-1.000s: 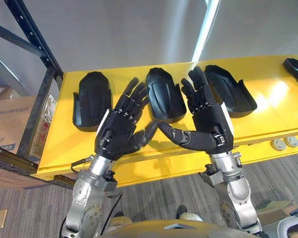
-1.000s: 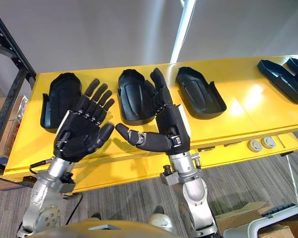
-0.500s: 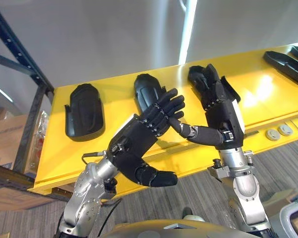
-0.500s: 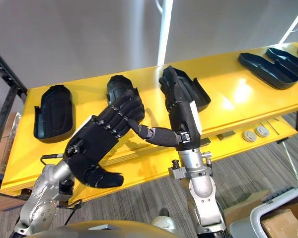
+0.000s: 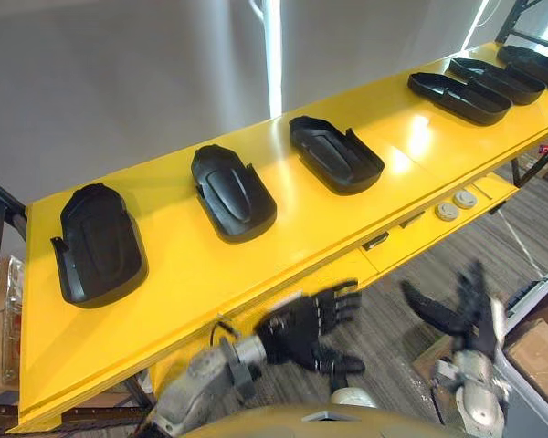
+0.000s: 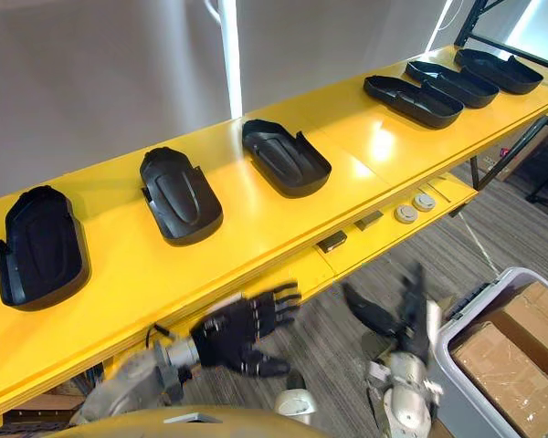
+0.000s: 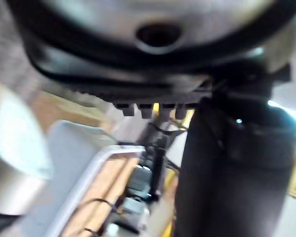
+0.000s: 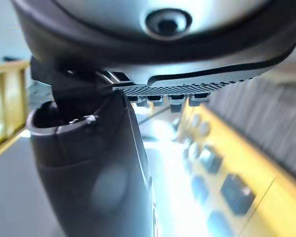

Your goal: Walk over and take three plastic housings, then place them on the shelf

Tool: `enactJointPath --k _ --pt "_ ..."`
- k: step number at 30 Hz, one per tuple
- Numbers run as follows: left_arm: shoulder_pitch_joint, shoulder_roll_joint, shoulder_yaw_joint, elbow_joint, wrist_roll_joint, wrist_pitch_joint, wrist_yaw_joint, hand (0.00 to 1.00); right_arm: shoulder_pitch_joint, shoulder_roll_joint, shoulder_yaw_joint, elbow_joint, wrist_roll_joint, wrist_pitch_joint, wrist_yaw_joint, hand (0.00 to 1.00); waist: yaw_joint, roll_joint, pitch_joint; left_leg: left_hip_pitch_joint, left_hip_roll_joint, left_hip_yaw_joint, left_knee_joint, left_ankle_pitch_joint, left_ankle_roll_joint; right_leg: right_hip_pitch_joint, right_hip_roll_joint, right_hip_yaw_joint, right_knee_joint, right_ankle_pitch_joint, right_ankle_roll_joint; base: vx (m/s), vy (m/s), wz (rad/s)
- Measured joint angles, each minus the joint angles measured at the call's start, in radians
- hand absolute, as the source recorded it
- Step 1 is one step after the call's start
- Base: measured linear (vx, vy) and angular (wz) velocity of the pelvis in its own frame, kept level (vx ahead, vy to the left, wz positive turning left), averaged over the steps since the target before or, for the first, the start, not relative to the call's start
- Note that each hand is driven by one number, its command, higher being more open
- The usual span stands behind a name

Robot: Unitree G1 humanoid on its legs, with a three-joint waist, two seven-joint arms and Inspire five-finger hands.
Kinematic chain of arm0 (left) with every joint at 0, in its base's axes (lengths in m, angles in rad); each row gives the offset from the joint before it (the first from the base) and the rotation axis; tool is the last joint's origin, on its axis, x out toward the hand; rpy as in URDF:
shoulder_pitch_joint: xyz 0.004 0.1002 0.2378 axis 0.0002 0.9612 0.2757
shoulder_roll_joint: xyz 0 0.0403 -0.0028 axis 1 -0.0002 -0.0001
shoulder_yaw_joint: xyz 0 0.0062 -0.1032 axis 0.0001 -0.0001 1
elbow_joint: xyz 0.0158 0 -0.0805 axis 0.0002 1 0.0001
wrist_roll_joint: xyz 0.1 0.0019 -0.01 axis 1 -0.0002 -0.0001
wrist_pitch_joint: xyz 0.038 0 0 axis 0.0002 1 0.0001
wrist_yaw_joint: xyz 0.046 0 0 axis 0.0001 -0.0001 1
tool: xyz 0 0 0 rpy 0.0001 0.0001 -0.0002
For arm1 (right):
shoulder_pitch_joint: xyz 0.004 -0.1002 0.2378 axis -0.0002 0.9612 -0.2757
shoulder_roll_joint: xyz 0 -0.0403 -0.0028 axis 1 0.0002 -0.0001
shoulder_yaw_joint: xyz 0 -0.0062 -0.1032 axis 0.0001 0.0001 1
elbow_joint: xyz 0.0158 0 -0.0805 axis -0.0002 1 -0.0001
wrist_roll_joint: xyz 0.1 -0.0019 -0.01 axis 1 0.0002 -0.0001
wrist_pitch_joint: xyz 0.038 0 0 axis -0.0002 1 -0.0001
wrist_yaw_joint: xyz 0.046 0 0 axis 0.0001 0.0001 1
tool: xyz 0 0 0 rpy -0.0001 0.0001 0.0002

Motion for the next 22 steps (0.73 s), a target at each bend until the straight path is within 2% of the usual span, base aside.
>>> enactJointPath --k 3,6,9,13,14,15,17,18,20,22 --pt "0.01 0.024 -0.002 0.102 0.032 0.012 0.024 1.0 0.003 0.004 0.017 0.096 0.006 0.004 -0.035 1.0 -0.002 -0.009 0.005 0.01 0.006 0.002 0.012 -0.007 -0.003 0.012 0.003 -0.004 0.005 -0.008 -0.012 -0.03 -0.013 -0.05" --pt "0.011 0.029 0.01 0.15 0.07 0.011 0.058 1.0 0.0 0.021 0.034 0.154 0.008 0.005 -0.03 1.0 0.004 -0.013 0.008 0.014 0.008 -0.001 0.018 -0.011 -0.003 0.022 0.001 -0.01 0.006 -0.011 -0.015 -0.07 -0.017 0.02" --pt "0.021 0.008 0.049 0.226 0.134 -0.017 0.132 1.0 -0.03 0.05 0.034 0.252 0.021 0.013 -0.009 1.0 0.008 -0.014 0.008 0.012 0.008 -0.012 0.015 -0.012 0.003 0.024 -0.001 -0.022 0.008 -0.012 -0.014 -0.04 -0.016 0.1" --pt "0.03 -0.043 0.135 0.388 0.253 -0.117 0.296 1.0 -0.061 0.057 0.031 0.387 0.105 0.057 0.037 1.0 0.026 -0.02 0.008 -0.008 0.007 -0.047 0.011 -0.003 0.004 0.025 -0.007 -0.057 0.003 -0.015 -0.011 -0.01 -0.019 0.26" --pt "0.032 -0.054 0.187 0.445 0.343 -0.167 0.39 1.0 -0.075 0.062 0.029 0.459 0.136 0.1 0.076 1.0 0.04 -0.028 0.007 -0.018 0.006 -0.072 -0.005 0.016 0.0 0.026 -0.01 -0.084 0.0 -0.014 -0.014 0.02 -0.026 0.45" --pt "0.031 -0.057 0.209 0.464 0.358 -0.178 0.418 1.0 -0.081 0.065 0.029 0.484 0.136 0.113 0.088 1.0 0.045 -0.031 0.008 -0.02 0.006 -0.082 -0.01 0.021 -0.001 0.029 -0.011 -0.096 0.0 -0.014 -0.013 0.02 -0.023 0.52" --pt "0.033 -0.071 0.282 0.541 0.389 -0.229 0.549 1.0 -0.102 0.083 0.031 0.569 0.151 0.157 0.13 1.0 0.065 -0.039 0.014 -0.018 0.005 -0.116 -0.02 0.032 -0.001 0.052 -0.015 -0.13 -0.002 -0.016 -0.009 0.03 -0.01 0.44" --pt "0.038 -0.079 0.301 0.56 0.389 -0.238 0.584 1.0 -0.108 0.088 0.031 0.588 0.16 0.169 0.14 1.0 0.068 -0.042 0.016 -0.017 0.005 -0.125 -0.02 0.032 -0.001 0.06 -0.016 -0.138 -0.004 -0.016 -0.01 0.02 0.001 0.38" --pt "0.042 -0.107 0.367 0.627 0.423 -0.266 0.716 1.0 -0.137 0.106 0.03 0.635 0.167 0.202 0.15 1.0 0.089 -0.056 0.019 -0.015 -0.001 -0.149 -0.02 0.033 0.001 0.084 -0.023 -0.16 -0.017 -0.016 -0.009 0.01 0.011 0.29" --pt "0.045 -0.132 0.416 0.677 0.419 -0.276 0.784 1.0 -0.156 0.115 0.03 0.665 0.173 0.222 0.156 1.0 0.099 -0.061 0.019 -0.013 -0.005 -0.165 -0.02 0.034 0.003 0.099 -0.028 -0.179 -0.017 -0.019 -0.012 0.0 0.013 0.22"
